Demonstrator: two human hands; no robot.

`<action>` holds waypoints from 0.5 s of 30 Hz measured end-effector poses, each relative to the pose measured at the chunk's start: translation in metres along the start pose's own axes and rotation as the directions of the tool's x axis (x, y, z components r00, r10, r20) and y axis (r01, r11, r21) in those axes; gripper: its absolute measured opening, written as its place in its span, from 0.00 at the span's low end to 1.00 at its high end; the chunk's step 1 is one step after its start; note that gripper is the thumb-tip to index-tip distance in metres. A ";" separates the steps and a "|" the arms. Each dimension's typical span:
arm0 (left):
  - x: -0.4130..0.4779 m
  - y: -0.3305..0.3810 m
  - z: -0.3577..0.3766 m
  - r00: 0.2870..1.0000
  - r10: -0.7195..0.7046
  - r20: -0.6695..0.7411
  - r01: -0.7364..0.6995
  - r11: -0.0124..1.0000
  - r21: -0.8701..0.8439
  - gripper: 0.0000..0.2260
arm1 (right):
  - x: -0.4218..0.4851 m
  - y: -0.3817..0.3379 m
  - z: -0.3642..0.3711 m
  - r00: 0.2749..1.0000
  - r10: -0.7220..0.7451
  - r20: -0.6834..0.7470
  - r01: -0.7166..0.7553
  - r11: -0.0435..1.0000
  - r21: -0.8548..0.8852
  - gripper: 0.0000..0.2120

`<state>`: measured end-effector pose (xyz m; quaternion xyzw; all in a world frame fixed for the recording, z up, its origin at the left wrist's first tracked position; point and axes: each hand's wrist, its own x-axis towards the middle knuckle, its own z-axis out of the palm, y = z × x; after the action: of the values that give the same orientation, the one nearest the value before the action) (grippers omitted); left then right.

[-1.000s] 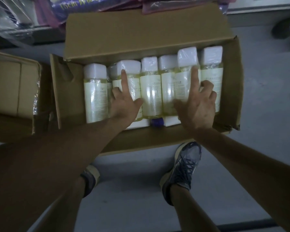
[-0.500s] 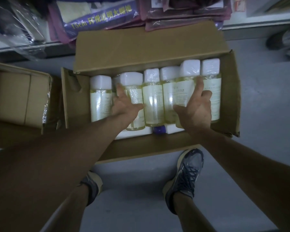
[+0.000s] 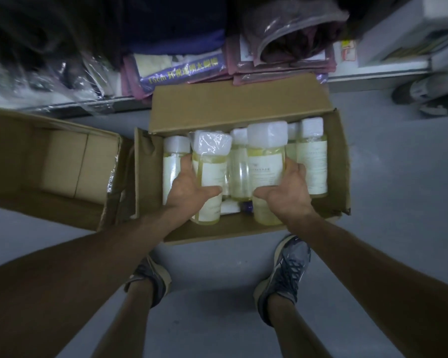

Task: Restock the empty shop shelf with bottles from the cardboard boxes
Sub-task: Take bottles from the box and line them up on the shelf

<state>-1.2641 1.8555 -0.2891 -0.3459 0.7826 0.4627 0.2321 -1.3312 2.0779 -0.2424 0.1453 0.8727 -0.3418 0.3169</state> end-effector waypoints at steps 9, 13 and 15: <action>-0.110 0.092 -0.090 0.981 0.089 -0.173 -0.123 0.973 -0.197 0.42 | -0.088 -0.097 -0.056 0.980 -0.169 0.103 0.149 0.973 0.177 0.42; -0.179 0.134 -0.144 0.940 0.090 -0.329 -0.185 0.945 -0.269 0.40 | -0.142 -0.154 -0.093 0.969 -0.229 0.095 0.206 0.956 0.209 0.45; -0.214 0.154 -0.176 0.916 0.078 -0.393 -0.206 0.933 -0.294 0.40 | -0.170 -0.187 -0.116 0.960 -0.269 0.081 0.247 0.946 0.212 0.44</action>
<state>-1.2481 1.8208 0.0258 -0.4030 0.7472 0.5281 -0.0173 -1.3430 2.0166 0.0286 0.0422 0.8269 -0.4736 0.3003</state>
